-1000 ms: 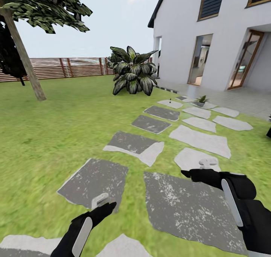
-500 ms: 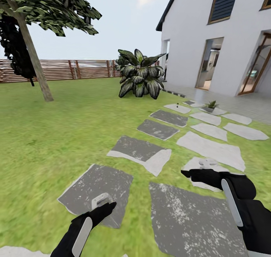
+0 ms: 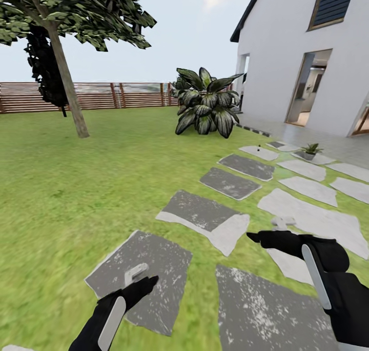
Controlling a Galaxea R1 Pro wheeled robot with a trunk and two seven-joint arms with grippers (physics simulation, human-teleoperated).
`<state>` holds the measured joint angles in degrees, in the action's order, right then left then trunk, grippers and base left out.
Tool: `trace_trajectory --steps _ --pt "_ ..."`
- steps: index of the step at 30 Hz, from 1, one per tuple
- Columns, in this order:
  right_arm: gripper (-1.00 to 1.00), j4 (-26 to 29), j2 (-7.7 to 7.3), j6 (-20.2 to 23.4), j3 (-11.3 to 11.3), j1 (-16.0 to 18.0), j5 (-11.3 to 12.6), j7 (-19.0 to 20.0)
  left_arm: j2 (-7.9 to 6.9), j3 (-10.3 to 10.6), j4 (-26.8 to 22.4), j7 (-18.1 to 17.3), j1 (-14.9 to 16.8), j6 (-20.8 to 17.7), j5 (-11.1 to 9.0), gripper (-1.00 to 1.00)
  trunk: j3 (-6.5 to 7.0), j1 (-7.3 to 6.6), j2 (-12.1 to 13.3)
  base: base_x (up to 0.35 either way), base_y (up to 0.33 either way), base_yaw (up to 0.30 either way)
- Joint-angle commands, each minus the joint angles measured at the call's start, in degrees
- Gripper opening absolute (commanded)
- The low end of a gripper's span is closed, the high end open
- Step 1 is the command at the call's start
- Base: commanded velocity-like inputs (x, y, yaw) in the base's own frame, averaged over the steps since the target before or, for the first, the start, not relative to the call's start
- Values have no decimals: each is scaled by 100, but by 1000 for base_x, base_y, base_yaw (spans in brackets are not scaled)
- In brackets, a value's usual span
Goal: Pick up the pesticide atomizer in the garden and spray insectifuge to fully cover both potted plants in the garden.
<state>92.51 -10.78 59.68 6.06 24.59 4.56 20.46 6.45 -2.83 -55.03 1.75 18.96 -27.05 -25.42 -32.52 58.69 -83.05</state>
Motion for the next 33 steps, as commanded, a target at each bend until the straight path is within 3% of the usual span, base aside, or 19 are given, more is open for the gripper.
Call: trace_trajectory --steps 1,20,33 --pt "100 3 0 32 4 4 45 -16 6 -16 -8 18 3 -37 -59 100 -6 3 -3 338 0 20" --pt "100 3 -2 32 2 1 45 -16 6 -15 1 18 3 -37 -59 100 -6 3 -3 338 25 -6" --pt "100 3 1 32 2 2 45 -16 6 -8 1 18 3 -37 -59 100 -6 3 -3 332 150 -236"
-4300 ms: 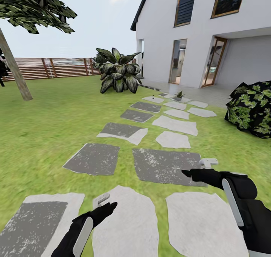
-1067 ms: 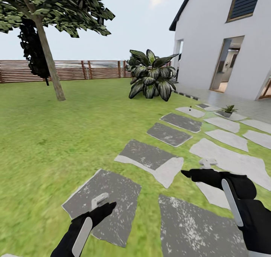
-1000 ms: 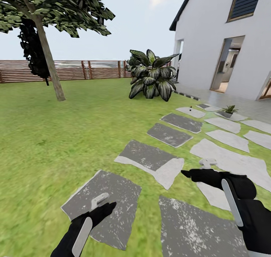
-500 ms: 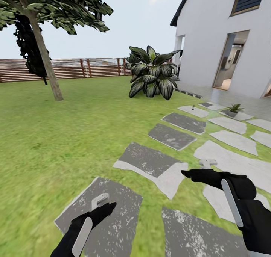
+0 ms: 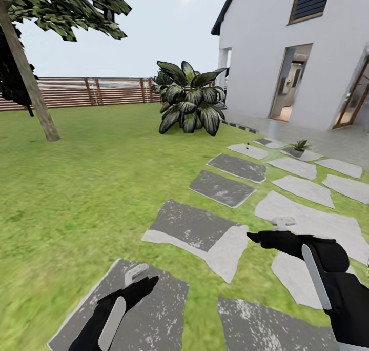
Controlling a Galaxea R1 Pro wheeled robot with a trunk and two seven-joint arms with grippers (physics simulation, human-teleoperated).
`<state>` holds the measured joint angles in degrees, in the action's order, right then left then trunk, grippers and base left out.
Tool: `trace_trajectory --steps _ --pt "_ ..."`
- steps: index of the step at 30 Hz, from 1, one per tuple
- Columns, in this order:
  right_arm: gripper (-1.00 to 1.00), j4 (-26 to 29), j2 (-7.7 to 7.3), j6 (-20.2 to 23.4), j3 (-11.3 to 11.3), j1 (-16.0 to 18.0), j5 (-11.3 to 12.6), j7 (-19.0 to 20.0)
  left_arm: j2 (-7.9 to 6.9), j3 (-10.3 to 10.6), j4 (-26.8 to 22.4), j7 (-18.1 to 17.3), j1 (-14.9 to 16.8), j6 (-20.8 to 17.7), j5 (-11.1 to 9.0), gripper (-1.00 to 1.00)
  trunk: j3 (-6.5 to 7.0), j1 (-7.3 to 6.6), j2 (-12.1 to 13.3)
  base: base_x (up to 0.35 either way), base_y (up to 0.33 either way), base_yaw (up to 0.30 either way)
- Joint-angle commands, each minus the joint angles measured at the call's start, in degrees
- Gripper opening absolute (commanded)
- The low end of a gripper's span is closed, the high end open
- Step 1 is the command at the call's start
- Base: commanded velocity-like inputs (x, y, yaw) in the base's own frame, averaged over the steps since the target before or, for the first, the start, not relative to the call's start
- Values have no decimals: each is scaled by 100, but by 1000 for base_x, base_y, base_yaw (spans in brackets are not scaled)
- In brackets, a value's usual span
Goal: Pick up the pesticide atomizer in the garden and spray insectifuge to fully cover both potted plants in the garden.
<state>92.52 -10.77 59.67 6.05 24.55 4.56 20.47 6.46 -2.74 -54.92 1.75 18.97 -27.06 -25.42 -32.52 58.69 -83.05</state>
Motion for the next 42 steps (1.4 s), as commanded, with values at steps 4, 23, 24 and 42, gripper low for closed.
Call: trace_trajectory --steps 4,23,24,42 --pt "100 -1 0 33 3 2 45 -18 5 -13 -16 17 1 -37 -68 100 -6 3 -3 330 156 -276" --pt "100 1 -34 33 19 10 45 -22 25 9 -70 66 0 -65 -168 100 -6 3 -3 243 97 -267" --pt "100 -1 -35 33 17 9 45 -21 26 15 -70 67 0 -63 -162 100 -6 3 -3 311 83 -138" --pt "100 2 75 33 23 194 52 -16 31 51 -114 -5 7 -37 -136 100 -6 3 -3 322 86 -23"
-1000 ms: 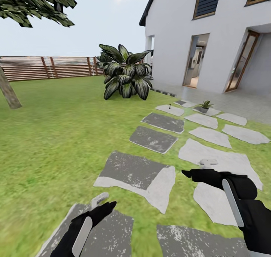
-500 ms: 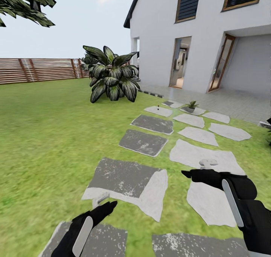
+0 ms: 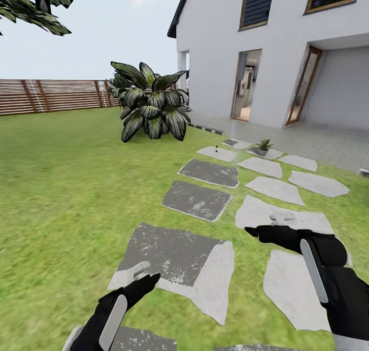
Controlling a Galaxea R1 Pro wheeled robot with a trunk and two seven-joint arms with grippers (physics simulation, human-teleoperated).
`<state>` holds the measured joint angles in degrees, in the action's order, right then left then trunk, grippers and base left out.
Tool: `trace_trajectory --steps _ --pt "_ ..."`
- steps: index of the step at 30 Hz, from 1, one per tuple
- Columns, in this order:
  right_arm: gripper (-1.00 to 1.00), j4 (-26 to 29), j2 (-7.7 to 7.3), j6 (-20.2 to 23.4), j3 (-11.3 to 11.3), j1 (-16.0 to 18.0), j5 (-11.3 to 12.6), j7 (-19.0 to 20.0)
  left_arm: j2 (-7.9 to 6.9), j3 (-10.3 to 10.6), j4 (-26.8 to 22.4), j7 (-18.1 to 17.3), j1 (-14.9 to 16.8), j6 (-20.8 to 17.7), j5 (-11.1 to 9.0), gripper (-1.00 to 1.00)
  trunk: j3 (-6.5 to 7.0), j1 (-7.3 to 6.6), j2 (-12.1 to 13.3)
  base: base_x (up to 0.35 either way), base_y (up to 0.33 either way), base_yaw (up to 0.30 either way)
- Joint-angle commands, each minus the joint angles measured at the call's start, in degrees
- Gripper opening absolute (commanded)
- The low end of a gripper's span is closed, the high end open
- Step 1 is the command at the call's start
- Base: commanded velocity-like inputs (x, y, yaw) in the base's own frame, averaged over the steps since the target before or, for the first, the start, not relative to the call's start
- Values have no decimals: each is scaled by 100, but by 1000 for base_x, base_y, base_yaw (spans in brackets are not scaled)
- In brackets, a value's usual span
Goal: Pick up the pesticide atomizer in the garden and spray insectifuge to fully cover both potted plants in the garden.
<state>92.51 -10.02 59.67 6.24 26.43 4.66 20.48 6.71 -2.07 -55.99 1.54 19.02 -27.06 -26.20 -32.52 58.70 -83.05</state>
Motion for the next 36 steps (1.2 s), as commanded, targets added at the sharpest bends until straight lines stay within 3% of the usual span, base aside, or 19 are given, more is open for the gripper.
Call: trace_trajectory --steps 1,7,12,18,27,32,36 --pt "100 4 178 33 -1 63 42 -18 9 -14 -8 14 9 -37 -60 100 -6 3 -3 325 84 0" --pt "100 4 244 28 88 4 36 -20 9 111 -35 -19 13 -41 -59 100 -6 3 -3 327 79 0" --pt "100 4 268 -413 302 -55 38 -20 3 246 -35 -36 14 -38 -85 100 -6 3 -3 328 75 0" --pt "100 1 171 -720 644 -107 16 94 0 307 -33 -46 14 -37 -77 100 -6 3 -3 330 29 0" --pt "100 -5 141 -892 786 -135 -20 154 2 317 -12 -40 14 -37 -69 100 -6 3 -3 332 3 0" --pt "100 -1 17 -860 912 -77 -8 550 5 303 12 -53 27 -73 -103 100 -6 3 -3 337 0 0" --pt "100 -1 -57 -881 1188 -46 10 698 9 315 37 -44 38 -58 -92 100 -6 3 -3 339 0 0"
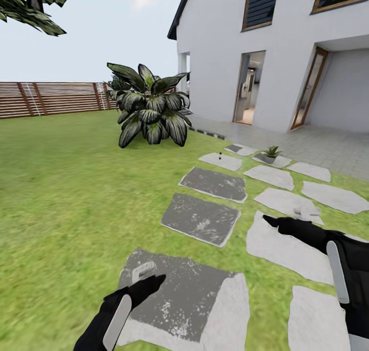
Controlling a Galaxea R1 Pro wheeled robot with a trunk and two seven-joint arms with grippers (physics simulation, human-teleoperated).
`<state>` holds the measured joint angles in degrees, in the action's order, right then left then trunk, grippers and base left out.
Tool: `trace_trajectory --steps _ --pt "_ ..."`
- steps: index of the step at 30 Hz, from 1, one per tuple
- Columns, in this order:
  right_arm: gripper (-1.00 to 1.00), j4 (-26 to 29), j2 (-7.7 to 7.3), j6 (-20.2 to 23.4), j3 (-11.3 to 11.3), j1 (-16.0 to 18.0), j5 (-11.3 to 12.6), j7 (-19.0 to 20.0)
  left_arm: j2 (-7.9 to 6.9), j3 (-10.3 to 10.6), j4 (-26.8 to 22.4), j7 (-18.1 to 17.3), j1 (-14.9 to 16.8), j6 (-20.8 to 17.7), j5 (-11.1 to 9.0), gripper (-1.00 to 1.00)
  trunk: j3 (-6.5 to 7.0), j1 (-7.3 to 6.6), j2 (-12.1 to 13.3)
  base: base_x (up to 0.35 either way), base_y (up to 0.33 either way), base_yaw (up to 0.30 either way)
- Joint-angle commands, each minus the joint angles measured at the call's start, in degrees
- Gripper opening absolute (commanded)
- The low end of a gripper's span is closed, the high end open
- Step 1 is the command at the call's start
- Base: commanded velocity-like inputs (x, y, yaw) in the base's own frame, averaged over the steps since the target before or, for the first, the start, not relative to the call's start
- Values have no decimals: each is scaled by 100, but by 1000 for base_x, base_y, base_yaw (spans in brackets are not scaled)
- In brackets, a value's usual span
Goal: Pick up the pesticide atomizer in the garden and spray insectifuge to fully cover both potted plants in the garden.
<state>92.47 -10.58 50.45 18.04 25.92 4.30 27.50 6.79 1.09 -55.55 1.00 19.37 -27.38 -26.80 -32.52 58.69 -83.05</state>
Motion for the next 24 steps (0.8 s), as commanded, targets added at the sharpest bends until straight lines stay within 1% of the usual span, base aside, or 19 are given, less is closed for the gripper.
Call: trace_trajectory --steps 1,7,9,11,12,13,18,20,24 --pt "100 5 1 41 43 18 48 10 -1 -6 32 15 5 -20 -31 100 -6 3 -3 339 0 0" --pt "100 7 -43 156 68 101 53 46 -2 -5 123 20 13 -7 -1 100 -6 3 -3 339 0 0" --pt "100 7 -96 -59 45 34 29 87 -6 -4 132 22 13 -6 14 100 -6 3 -3 339 0 0" --pt "100 7 -152 -531 27 -43 -151 115 -9 -4 137 23 14 -5 26 100 -6 3 -3 340 0 0" --pt "100 7 -159 -599 23 -53 -236 118 -9 -4 138 23 14 -5 27 100 -6 3 -3 339 0 0" --pt "100 7 -160 -692 17 -72 -504 123 -12 -4 142 23 14 -5 33 100 -6 3 -3 339 0 0" --pt "100 8 -133 -810 15 -96 -1195 135 -14 -4 148 23 14 -5 36 100 -6 3 -3 339 0 0" --pt "100 8 -126 -848 16 -100 -1332 144 -18 -4 167 23 14 -5 35 100 -6 3 -3 339 0 0" --pt "100 8 -122 -893 16 -103 -1429 154 -21 -4 191 24 14 -5 42 100 -6 3 -3 339 0 0"
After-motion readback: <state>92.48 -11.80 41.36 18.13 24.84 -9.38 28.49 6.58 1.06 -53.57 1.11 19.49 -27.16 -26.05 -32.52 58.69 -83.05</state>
